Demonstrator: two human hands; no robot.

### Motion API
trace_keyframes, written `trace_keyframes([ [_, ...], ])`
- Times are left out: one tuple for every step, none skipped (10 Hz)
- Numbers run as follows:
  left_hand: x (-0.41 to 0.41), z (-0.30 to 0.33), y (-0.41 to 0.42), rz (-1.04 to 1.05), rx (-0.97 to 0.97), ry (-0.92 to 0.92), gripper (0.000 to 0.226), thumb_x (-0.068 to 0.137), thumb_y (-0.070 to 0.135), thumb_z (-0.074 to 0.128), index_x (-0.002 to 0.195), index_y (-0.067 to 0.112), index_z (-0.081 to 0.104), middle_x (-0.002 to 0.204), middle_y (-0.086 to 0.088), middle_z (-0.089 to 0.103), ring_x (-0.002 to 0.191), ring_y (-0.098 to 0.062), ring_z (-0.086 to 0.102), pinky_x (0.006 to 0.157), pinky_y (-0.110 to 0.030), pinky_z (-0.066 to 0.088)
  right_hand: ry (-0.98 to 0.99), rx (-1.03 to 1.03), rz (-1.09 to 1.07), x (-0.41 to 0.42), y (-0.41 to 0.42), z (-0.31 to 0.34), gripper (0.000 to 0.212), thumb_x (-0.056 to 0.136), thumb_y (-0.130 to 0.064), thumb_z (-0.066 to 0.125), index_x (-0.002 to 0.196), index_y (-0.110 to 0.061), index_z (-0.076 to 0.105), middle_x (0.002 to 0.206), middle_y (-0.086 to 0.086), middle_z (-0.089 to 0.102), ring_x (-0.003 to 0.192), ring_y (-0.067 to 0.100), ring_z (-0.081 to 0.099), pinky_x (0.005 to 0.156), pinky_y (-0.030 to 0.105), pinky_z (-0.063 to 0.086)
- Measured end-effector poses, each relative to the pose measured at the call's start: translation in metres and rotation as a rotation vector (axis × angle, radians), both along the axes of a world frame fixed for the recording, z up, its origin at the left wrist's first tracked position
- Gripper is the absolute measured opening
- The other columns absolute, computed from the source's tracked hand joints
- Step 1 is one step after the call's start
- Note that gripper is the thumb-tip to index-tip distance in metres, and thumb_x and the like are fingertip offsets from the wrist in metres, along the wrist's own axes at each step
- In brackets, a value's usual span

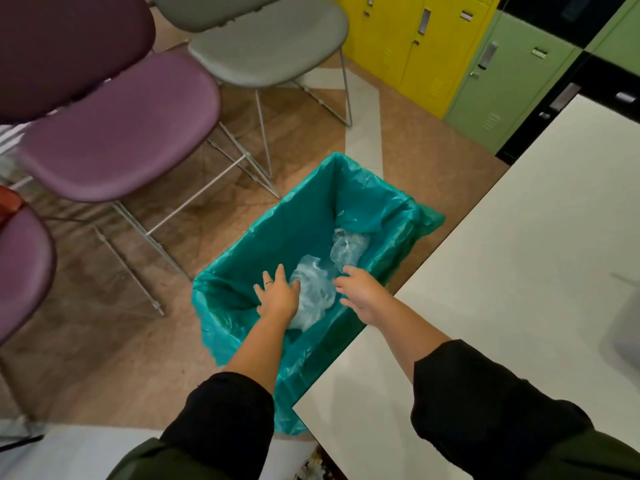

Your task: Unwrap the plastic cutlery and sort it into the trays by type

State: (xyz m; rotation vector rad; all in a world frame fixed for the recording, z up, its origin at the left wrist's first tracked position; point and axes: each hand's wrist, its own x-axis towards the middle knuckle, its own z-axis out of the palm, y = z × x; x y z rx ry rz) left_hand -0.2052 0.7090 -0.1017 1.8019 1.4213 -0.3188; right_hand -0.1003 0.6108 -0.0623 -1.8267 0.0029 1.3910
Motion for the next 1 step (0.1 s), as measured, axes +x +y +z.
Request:
trace_keyframes([
  [0.0044, 0.0003, -0.0067, -0.104, 0.055, -0.025, 0.054, 0.098, 0.034, 0.038, 0.147, 0.016, 0.024, 0.156, -0.016, 0.02, 0.145, -0.032, 0.011, 0.117, -0.045, 0.016, -0.041, 0.054, -0.026, -0.0034, -0.0099, 0.0118, 0.055, 0.097, -0.008, 0.042, 0.148, -0.01, 0.021, 0.151, 0.011, 0.031, 0.13, 0.027, 0.042, 0.107, 0.037, 0.038],
])
